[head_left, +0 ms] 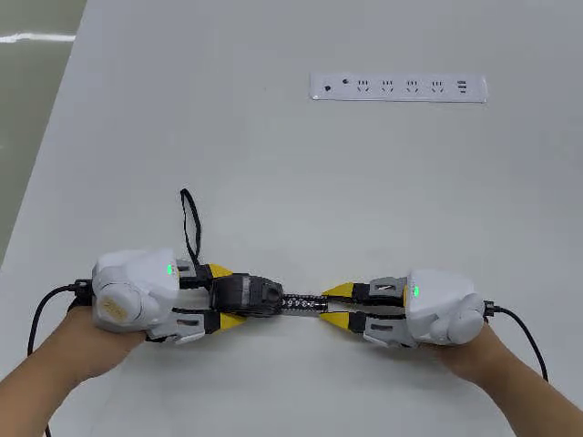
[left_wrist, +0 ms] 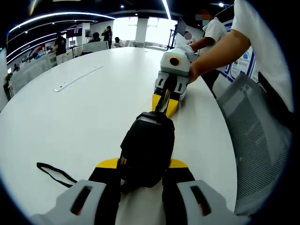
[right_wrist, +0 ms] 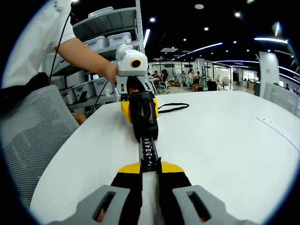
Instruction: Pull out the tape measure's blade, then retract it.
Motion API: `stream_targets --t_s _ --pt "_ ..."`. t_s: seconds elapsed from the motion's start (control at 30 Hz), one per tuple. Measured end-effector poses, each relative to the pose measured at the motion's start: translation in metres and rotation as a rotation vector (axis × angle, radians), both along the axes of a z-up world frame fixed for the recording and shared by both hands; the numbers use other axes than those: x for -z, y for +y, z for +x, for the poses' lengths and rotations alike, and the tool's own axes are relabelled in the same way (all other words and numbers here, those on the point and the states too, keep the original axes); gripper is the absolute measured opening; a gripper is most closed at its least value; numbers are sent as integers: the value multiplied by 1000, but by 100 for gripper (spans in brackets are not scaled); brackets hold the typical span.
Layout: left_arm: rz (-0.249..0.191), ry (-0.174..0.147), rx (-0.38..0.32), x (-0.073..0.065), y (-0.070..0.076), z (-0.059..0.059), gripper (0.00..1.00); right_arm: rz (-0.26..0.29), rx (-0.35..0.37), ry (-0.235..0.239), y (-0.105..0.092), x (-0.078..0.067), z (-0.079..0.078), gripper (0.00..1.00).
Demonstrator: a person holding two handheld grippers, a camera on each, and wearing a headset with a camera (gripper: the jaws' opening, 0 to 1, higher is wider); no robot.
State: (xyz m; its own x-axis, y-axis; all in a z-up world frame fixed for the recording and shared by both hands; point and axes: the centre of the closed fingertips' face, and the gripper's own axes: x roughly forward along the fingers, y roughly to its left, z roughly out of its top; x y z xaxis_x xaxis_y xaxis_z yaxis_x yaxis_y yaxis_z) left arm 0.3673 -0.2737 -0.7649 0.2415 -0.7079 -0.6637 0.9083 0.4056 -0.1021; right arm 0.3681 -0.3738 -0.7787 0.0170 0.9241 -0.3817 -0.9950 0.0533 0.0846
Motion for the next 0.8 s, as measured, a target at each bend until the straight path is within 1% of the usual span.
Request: stream_targets --t_s 0.17,0.8 --pt "-2 2 -1 0 0 0 30 2 5 11 -5 0 0 10" --pt "-1 0 -2 0 -1 0 30 3 14 28 -23 -2 0 10"
